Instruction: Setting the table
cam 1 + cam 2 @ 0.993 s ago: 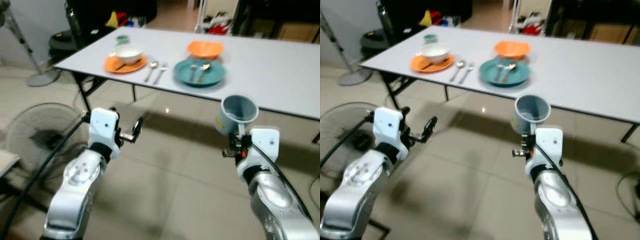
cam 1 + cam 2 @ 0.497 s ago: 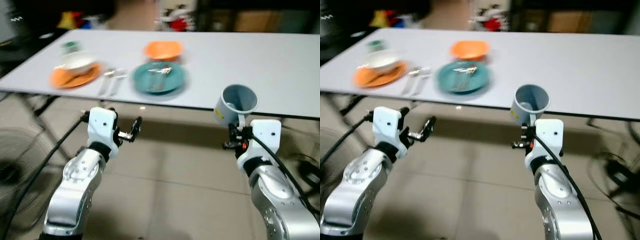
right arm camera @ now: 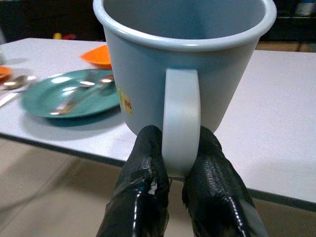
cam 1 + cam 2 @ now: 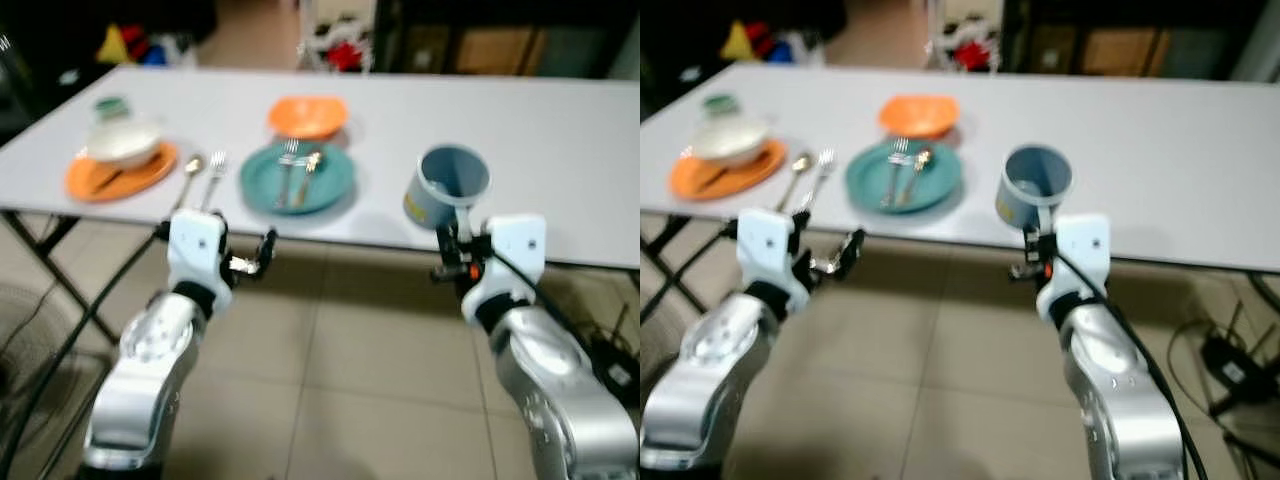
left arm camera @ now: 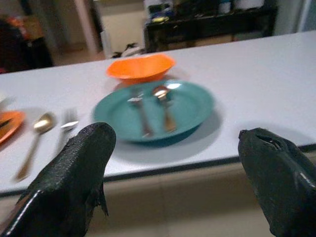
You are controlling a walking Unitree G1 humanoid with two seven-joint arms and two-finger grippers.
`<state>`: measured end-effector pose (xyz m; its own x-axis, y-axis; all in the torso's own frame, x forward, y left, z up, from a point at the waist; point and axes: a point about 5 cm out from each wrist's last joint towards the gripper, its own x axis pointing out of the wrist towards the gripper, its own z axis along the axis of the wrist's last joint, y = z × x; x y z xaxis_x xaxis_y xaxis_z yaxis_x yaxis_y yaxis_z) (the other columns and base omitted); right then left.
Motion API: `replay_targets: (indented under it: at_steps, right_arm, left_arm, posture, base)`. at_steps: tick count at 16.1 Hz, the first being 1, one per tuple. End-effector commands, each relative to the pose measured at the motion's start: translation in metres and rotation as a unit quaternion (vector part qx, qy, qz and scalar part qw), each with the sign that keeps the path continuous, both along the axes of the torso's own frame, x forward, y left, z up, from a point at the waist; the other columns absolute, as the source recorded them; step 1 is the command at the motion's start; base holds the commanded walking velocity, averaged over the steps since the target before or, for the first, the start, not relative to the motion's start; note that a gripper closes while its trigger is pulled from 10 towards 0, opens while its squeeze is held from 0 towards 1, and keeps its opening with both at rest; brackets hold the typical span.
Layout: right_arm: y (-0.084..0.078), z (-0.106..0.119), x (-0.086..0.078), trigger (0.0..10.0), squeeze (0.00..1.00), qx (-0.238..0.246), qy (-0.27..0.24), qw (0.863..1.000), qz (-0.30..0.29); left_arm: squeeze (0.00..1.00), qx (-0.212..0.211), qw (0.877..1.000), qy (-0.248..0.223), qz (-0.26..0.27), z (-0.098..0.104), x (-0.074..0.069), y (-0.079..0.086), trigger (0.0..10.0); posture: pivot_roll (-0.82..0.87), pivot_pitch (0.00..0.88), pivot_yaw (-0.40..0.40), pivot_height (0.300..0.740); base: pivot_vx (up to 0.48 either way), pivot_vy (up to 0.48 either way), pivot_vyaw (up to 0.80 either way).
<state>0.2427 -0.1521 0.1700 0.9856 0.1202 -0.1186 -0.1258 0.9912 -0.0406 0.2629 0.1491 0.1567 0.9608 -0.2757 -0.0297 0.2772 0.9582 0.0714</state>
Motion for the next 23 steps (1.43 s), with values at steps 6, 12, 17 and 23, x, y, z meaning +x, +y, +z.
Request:
replay_targets:
  at_steps: [6, 12, 17, 23]
  right_arm:
    - [-0.0022, -0.0009, 0.0092, 10.0, 0.00, -0.012, 0.014, 1.000, 0.009]
    - [-0.0035, -0.0002, 0.0119, 10.0, 0.00, -0.015, 0.015, 1.000, 0.008]
    - [-0.0049, -0.0022, 0.0115, 10.0, 0.00, -0.018, 0.021, 1.000, 0.007]
    - [-0.0042, -0.0044, 0.0126, 10.0, 0.00, -0.023, 0.029, 0.999, 0.014]
  left_arm:
    - [0.15, 0.001, 1.000, -0.001, -0.007, 0.0011, -0.0010, -0.0026, 10.0]
    - [0.15, 0.002, 1.000, 0.002, -0.015, 0.0002, -0.0010, -0.0047, 10.0]
    - [0.15, 0.000, 1.000, 0.003, -0.014, -0.0004, -0.0025, -0.0053, 10.0]
    - [0.16, -0.002, 1.000, 0.003, -0.013, -0.0016, -0.0045, -0.0056, 10.0]
  posture:
    - [0.04, 0.000, 0.074, 0.740]
    - [0.03, 0.000, 0.076, 0.740]
    - [0.04, 0.000, 0.069, 0.740]
    - [0.04, 0.000, 0.054, 0.740]
  base:
    - [0.352, 0.000, 0.00]
    - [0.351, 0.000, 0.00]
    - [0.349, 0.000, 0.00]
    - [0.351, 0.000, 0.00]
